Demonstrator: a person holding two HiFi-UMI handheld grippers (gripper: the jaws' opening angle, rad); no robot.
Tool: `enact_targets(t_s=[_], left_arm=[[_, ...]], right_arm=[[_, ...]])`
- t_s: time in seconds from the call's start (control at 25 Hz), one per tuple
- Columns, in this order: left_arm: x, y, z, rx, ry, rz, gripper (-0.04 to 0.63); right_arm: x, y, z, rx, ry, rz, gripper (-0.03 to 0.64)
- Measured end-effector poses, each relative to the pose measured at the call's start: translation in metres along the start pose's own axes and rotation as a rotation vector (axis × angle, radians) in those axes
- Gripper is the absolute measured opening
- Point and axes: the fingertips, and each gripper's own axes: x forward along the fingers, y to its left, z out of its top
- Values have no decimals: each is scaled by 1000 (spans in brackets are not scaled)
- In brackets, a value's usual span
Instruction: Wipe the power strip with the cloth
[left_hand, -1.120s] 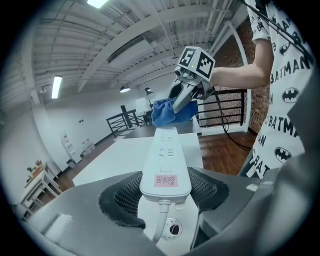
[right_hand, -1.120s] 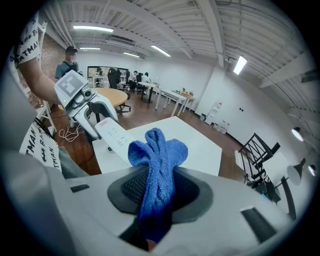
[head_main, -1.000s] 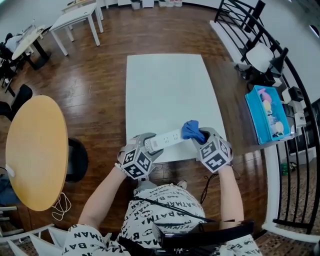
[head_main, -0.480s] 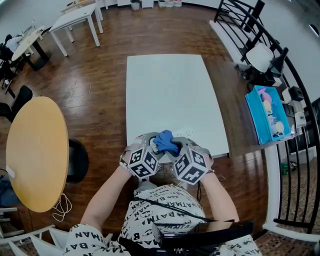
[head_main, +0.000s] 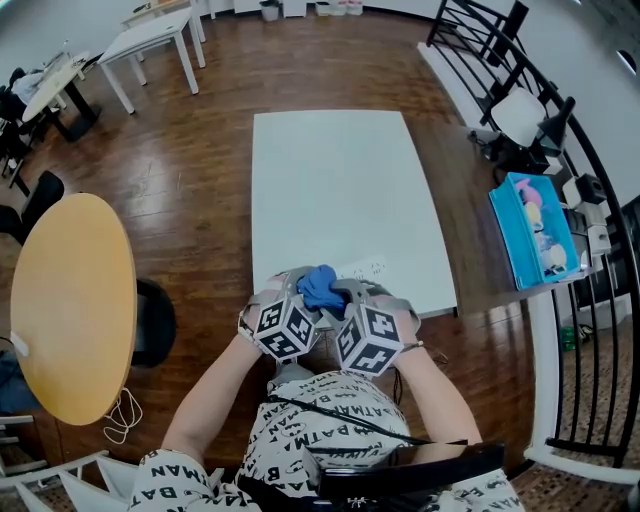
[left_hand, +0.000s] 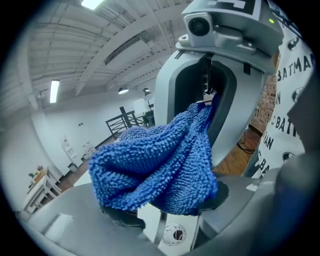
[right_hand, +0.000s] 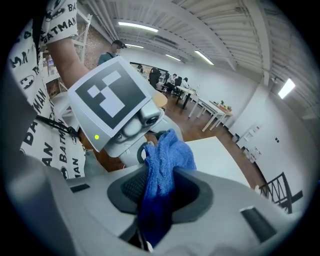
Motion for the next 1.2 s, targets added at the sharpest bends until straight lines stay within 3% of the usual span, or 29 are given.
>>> enact_targets(t_s=[0.4,0.92,1.08,1.2], left_arm=[[-12,0,1,-52,-42,3,281],[-33,2,7,-68,-86,13,281],[-33,1,9,-65,-86,10,281],[-28,2,9,-59,-79,12,281]], right_arm=[[-10,-24,-33,-45,104,-113,121],[-44,-95,-130,80,291,-306,121],[-50,-98,-134,98,292,-328,121],[-44,-89,-125,56,297,-319,121]])
